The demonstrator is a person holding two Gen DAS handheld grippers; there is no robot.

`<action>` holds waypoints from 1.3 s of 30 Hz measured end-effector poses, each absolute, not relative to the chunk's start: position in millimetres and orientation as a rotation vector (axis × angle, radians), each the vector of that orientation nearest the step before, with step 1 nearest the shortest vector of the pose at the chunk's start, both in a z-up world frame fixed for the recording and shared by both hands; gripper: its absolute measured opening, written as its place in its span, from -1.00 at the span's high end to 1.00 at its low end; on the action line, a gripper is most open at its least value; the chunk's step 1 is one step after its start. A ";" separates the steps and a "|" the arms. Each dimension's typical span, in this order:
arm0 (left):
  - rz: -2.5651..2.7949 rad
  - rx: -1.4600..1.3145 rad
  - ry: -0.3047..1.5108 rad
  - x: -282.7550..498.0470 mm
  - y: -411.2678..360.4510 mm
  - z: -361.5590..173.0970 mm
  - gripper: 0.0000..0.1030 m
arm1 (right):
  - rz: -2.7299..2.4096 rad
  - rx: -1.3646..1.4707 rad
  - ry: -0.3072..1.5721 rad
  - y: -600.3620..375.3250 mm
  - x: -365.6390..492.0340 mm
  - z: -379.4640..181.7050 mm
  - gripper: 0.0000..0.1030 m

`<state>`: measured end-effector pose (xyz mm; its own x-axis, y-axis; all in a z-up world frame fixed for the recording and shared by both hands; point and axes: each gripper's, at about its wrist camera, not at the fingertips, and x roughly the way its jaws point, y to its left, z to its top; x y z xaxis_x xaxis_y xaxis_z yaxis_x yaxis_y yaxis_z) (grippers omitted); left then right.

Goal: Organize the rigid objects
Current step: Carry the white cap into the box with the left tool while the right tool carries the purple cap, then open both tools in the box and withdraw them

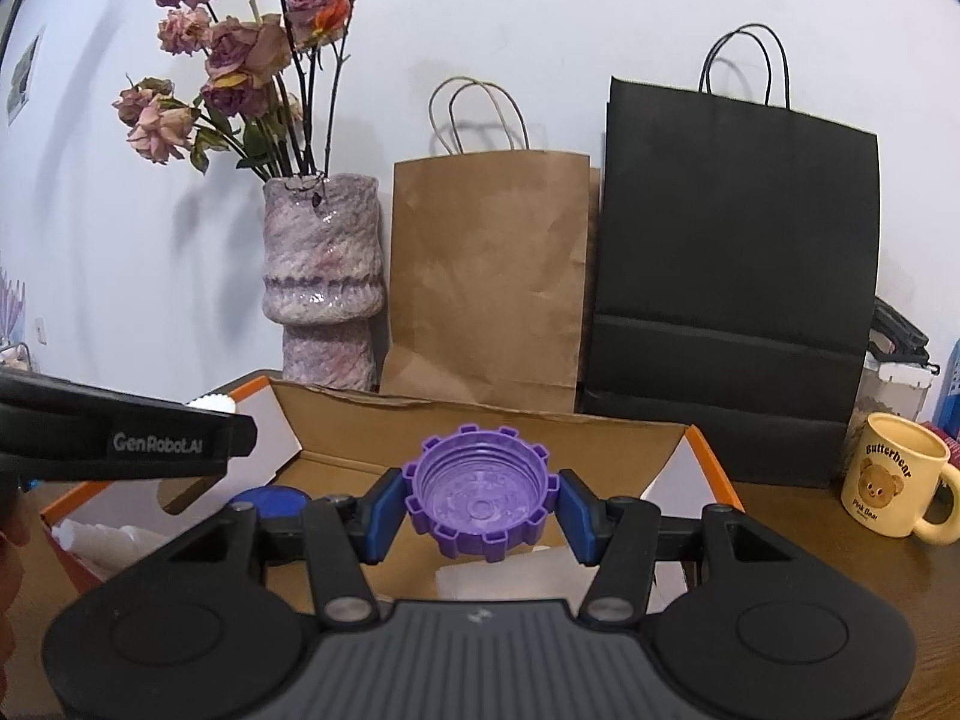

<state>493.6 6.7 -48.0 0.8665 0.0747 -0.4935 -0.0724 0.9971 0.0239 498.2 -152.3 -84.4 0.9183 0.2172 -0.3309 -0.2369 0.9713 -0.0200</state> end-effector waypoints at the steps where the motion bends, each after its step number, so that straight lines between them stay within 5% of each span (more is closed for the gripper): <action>1: 0.083 0.009 0.512 493.2 6.8 -48.2 -0.47 | 0.231 -0.057 0.338 -153.2 499.1 -84.8 -0.06; 2: 0.093 0.011 0.504 492.4 7.0 -48.0 -0.60 | 0.227 -0.053 0.342 -154.0 499.8 -85.4 -0.13; 4: 0.113 0.021 0.496 491.5 6.9 -47.0 -0.92 | 0.206 -0.043 0.341 -156.0 500.2 -85.8 -0.84; 6: 0.116 0.017 0.485 490.0 7.8 -45.6 -1.00 | 0.181 -0.034 0.315 -158.2 497.7 -86.1 -1.00; 39: 0.086 -0.025 0.424 442.2 13.5 -30.3 -1.00 | 0.157 -0.050 0.293 -170.8 456.2 -84.5 -1.00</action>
